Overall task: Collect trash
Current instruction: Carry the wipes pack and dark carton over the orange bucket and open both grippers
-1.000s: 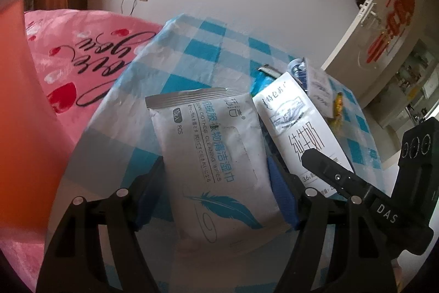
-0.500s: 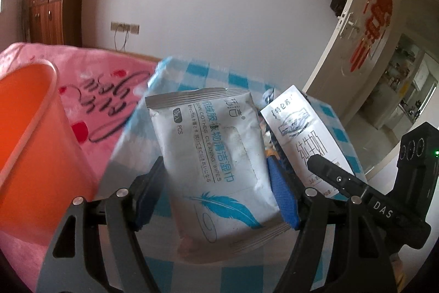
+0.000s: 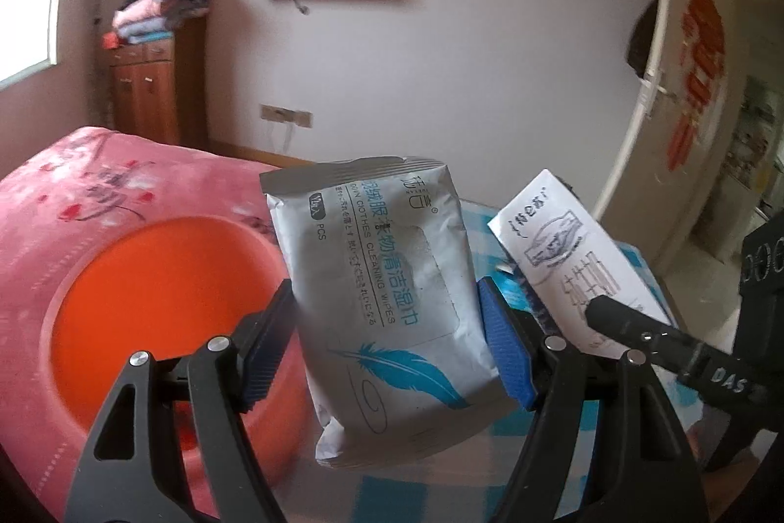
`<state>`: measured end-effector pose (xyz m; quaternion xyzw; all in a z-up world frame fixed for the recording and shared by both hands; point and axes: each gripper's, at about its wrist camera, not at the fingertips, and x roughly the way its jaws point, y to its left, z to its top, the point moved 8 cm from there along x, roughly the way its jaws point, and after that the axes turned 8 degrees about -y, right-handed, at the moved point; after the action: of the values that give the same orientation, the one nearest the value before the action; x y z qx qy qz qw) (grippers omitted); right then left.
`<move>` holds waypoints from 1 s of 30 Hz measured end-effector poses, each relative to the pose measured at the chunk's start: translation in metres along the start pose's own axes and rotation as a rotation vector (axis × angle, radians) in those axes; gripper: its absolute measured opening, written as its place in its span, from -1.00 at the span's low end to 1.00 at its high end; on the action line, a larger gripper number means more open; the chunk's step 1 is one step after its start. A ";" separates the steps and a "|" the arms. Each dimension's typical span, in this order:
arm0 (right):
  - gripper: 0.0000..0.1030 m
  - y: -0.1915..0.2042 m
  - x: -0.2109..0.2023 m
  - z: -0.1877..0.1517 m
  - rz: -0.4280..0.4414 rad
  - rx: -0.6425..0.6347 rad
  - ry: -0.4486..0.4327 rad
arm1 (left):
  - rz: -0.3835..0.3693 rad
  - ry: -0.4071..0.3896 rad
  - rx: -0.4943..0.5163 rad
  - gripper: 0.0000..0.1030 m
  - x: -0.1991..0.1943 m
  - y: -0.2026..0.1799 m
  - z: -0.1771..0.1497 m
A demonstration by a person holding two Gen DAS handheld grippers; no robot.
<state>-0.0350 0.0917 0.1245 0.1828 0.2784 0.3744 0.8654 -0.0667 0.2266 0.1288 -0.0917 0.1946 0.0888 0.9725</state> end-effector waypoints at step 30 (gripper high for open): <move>0.41 0.123 0.127 -0.036 0.126 -0.034 0.213 | 0.378 0.031 -0.060 0.73 -0.008 0.163 -0.014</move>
<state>-0.0524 0.2715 0.1174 0.1444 0.3501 0.4500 0.8088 -0.1135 0.3797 0.0957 -0.0839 0.2207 0.2744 0.9322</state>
